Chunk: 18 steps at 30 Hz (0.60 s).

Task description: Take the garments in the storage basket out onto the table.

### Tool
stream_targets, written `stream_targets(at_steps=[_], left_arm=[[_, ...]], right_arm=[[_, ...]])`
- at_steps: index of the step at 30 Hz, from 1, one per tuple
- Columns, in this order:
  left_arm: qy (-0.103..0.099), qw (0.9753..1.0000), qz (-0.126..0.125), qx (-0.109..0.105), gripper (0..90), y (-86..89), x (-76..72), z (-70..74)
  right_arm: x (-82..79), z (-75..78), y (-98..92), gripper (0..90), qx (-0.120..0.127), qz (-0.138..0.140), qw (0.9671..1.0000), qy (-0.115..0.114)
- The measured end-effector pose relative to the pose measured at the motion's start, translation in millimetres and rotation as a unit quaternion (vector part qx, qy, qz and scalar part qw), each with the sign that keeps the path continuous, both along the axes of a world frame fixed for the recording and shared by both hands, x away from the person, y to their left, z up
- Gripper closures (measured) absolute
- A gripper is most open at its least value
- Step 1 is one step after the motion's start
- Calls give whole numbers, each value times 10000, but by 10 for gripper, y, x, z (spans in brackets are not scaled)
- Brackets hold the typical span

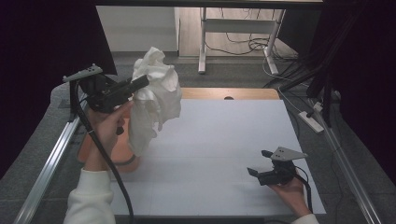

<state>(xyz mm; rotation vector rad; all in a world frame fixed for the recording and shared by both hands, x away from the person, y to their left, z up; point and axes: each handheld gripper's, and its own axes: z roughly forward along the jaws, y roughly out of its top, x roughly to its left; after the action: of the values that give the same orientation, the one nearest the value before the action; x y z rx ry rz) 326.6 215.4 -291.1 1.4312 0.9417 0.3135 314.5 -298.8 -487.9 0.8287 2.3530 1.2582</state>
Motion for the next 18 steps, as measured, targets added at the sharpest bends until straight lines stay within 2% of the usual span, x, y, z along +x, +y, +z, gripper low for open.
stream_targets(at_steps=[5, 18], left_arm=[[11, 9999, -106, 6, 714, -90, 22, -8], [202, 9994, -281, 60, 714, -231, 97, -159]], right_arm=[[0, 2, -4, 89, 7, 2, 10000, 1], [4, -3, -3, 89, 14, 9, 10000, 6]])
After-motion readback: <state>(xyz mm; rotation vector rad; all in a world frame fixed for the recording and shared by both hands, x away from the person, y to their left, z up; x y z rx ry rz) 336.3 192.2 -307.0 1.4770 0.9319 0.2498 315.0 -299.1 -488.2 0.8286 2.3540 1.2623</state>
